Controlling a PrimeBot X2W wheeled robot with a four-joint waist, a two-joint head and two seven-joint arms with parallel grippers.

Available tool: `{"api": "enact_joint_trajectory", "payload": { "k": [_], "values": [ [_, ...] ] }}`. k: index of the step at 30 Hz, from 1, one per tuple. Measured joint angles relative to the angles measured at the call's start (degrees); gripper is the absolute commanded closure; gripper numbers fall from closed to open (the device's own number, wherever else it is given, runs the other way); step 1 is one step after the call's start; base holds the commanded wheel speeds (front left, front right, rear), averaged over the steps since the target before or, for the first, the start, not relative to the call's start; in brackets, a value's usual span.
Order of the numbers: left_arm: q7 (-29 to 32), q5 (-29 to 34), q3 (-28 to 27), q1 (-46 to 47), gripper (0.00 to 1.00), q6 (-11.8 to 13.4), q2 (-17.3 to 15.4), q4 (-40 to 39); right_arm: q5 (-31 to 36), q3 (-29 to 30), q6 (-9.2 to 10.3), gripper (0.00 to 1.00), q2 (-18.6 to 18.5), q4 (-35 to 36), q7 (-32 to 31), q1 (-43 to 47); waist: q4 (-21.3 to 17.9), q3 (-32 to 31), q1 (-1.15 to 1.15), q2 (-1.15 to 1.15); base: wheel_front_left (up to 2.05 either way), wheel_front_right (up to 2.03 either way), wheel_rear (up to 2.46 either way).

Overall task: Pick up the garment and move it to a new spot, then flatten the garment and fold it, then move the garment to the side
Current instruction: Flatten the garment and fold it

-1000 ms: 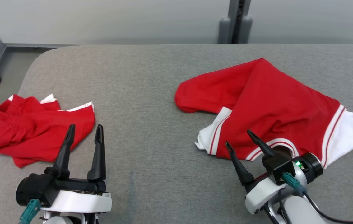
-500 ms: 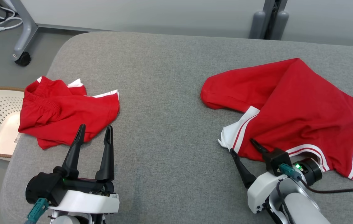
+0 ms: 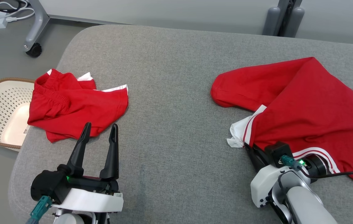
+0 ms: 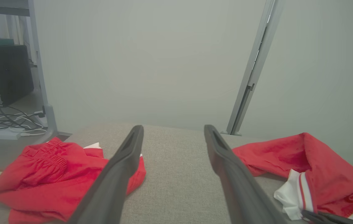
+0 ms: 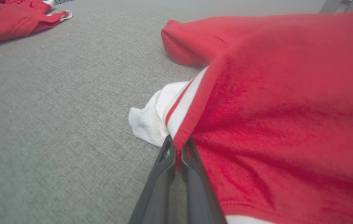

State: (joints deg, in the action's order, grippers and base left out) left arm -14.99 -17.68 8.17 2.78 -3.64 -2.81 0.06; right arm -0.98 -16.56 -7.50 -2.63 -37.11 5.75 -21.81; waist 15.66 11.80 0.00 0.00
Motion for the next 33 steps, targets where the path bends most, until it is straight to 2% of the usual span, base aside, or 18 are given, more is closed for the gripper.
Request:
{"api": "enact_joint_trajectory", "payload": {
  "k": [4, 10, 14, 17, 22, 26, 33],
  "values": [
    [0.0, -0.1, -0.6, 0.0, 0.0, 0.2, 0.0, 0.1, -0.1, 1.1, 0.0, 1.0, 0.0, -0.2, 0.9, 0.0, -0.4, -0.3, 0.0, 0.0, 0.0, 0.0, 0.0],
    [0.0, 0.0, -1.1, -0.2, 0.0, -0.1, 0.0, 0.2, -2.7, -0.8, 0.0, 1.0, 0.0, 2.4, 2.3, 1.2, -2.8, -1.4, 0.0, 0.0, 0.0, 0.0, 0.0],
    [0.0, 0.6, -1.8, -0.8, 0.0, -0.4, 0.0, 0.2, -2.9, -2.2, -0.01, 1.0, 0.0, 5.7, -0.6, 3.4, -5.5, -2.3, 0.0, 0.0, 0.0, 0.0, 0.0],
    [0.0, 1.1, -1.7, -1.5, 0.0, -0.8, 0.0, 0.5, -0.4, -1.4, -0.01, 1.0, -0.4, 9.5, -4.4, 5.4, -8.0, -3.1, 0.0, 0.0, 0.0, 0.0, 0.0],
    [0.0, 1.2, -1.7, -1.6, 0.0, -1.1, 0.0, 0.5, -0.5, 1.7, -0.01, 1.0, -6.9, 18.9, -13.1, 10.3, -12.0, -4.7, 0.0, 0.0, 0.0, 0.0, 0.0],
    [0.0, 1.2, -1.6, -2.3, 0.0, -1.1, 0.0, 0.5, -2.3, 6.7, 0.0, 1.0, -12.0, 27.2, -19.8, 12.6, -14.7, -5.8, 0.0, 0.0, 0.0, 0.0, 0.0],
    [0.0, 1.1, -1.3, -2.2, 0.0, -1.1, 0.0, 0.6, -6.0, 11.8, -0.01, 1.0, -20.0, 32.1, -29.1, 16.5, -17.5, -6.3, 0.0, 0.0, 0.0, 0.0, 0.0]
  ]
}}
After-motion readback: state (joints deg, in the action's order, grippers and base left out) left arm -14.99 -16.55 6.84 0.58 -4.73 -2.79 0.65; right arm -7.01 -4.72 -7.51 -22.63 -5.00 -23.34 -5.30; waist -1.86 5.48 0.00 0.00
